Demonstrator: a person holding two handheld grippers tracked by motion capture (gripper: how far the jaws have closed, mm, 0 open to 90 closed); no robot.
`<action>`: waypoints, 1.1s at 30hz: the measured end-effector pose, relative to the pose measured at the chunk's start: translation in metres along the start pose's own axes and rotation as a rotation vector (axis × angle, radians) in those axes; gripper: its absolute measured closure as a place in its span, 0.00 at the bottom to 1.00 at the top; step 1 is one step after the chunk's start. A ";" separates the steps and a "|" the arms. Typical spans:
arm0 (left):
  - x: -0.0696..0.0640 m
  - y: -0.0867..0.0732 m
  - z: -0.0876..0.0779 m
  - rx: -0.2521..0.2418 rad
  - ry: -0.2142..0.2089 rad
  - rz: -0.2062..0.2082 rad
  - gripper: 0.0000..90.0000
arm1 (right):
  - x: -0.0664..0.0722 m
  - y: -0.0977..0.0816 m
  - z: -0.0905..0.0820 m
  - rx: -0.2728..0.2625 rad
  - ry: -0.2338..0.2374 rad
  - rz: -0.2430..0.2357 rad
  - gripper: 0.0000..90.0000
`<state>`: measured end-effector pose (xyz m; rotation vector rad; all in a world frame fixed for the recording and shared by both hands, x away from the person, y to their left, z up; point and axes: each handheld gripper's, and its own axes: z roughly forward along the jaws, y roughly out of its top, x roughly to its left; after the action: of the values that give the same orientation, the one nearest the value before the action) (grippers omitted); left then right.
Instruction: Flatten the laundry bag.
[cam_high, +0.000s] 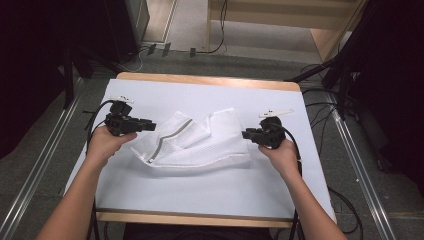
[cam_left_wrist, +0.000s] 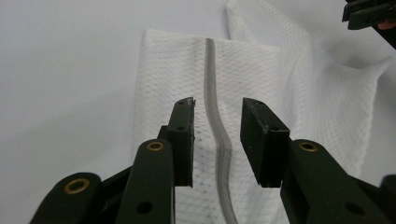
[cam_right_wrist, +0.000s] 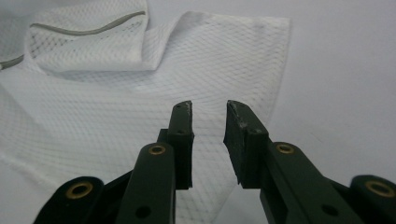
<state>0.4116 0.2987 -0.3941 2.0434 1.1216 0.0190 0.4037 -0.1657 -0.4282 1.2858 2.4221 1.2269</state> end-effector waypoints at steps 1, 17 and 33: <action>0.003 0.001 0.003 0.002 0.003 -0.004 0.73 | -0.002 0.001 0.003 0.000 -0.005 0.001 0.81; 0.028 0.009 0.046 0.050 0.056 0.013 0.65 | -0.037 0.027 0.056 0.027 -0.081 0.047 0.75; 0.029 0.004 0.071 0.112 0.059 0.018 0.74 | -0.028 0.026 0.080 0.073 -0.121 0.002 0.80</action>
<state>0.4574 0.2736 -0.4498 2.1646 1.1637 0.0261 0.4744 -0.1305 -0.4693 1.3413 2.4011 1.0380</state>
